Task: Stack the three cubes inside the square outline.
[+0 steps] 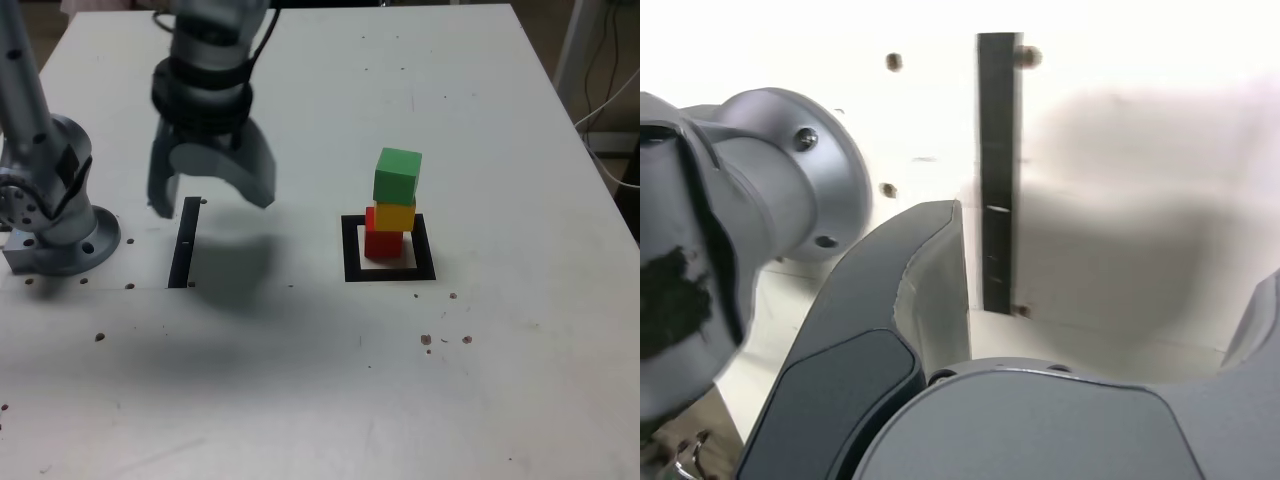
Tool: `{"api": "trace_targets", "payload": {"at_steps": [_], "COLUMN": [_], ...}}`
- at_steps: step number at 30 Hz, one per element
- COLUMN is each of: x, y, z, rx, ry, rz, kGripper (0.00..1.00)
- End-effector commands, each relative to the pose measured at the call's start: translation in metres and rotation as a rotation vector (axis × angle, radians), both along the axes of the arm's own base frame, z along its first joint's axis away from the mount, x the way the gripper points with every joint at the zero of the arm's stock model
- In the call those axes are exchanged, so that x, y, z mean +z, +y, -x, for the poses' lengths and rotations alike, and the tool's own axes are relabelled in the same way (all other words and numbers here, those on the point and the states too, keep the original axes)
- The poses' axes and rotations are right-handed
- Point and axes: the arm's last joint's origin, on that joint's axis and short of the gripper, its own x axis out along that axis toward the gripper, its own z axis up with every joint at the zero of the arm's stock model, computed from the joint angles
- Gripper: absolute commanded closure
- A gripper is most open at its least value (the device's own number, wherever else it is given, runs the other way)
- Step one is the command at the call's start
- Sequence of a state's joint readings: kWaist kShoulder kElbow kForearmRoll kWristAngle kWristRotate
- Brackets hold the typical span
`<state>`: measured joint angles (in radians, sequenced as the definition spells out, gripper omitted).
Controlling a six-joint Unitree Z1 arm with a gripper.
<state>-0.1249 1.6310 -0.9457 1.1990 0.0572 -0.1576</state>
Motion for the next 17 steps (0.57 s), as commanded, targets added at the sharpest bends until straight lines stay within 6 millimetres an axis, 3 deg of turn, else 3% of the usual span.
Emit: {"api": "trace_targets", "payload": {"at_steps": [1, 9, 17], "x": [-0.005, -0.026, -0.030], "y": [0.000, 0.002, 0.002], "z": [0.009, 0.027, 0.029], "rx": [0.003, 0.011, 0.013], "ry": [0.004, 0.022, 0.022], "rz": [0.005, 0.022, 0.029], "kGripper": [0.00, 0.00, 0.00]}}
